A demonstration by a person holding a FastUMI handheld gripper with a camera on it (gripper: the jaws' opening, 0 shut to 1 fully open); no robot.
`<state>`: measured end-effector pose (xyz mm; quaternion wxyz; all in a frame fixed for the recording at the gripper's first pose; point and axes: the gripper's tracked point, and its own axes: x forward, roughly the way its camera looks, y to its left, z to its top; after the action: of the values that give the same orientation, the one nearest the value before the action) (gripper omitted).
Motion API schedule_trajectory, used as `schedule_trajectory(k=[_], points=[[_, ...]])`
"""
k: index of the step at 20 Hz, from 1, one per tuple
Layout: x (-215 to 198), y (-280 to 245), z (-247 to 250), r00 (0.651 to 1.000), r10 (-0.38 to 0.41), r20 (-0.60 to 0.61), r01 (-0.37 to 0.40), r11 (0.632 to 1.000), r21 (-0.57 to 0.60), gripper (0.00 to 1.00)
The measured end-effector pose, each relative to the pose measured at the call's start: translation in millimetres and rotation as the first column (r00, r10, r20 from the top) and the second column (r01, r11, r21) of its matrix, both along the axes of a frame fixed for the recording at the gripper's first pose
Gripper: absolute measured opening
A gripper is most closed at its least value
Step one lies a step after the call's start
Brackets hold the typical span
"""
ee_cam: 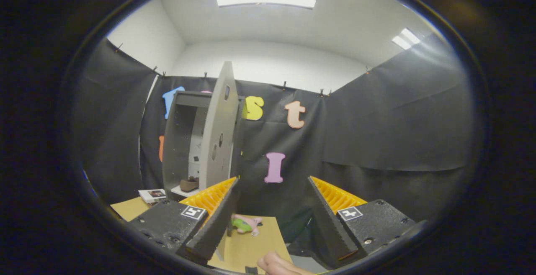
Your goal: Open the shoe cabinet door, grab the shoes and put them into the shoe cabinet, then close the shoe cabinet door.
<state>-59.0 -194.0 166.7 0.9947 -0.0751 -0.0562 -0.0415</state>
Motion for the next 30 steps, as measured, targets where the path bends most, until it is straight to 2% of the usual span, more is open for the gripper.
schedule_trajectory(k=[3,7,11,14,19,25,26,29,30], points=[[27.6,-37.4,-25.4,0.999,-0.028,-0.034,0.027,0.999,-0.018,0.99],[78.0,-77.0,-75.8,0.990,-0.047,-0.130,0.050,0.999,0.014,0.99],[133.0,-81.2,-116.8,0.987,0.006,-0.162,0.005,0.998,0.067,0.99],[158.4,-66.3,-137.9,0.978,0.065,-0.197,-0.048,0.995,0.089,0.99],[154.4,-22.7,-136.2,0.967,0.161,-0.200,-0.146,0.985,0.088,0.99],[127.3,66.1,-149.7,0.925,0.290,-0.246,-0.311,0.949,-0.048,0.99],[127.3,77.7,-156.8,0.925,0.282,-0.256,-0.309,0.948,-0.073,0.99],[122.5,85.9,-174.0,0.948,0.147,-0.282,-0.192,0.972,-0.138,0.95],[122.7,92.6,-174.6,0.951,0.141,-0.275,-0.184,0.973,-0.139,0.95]])
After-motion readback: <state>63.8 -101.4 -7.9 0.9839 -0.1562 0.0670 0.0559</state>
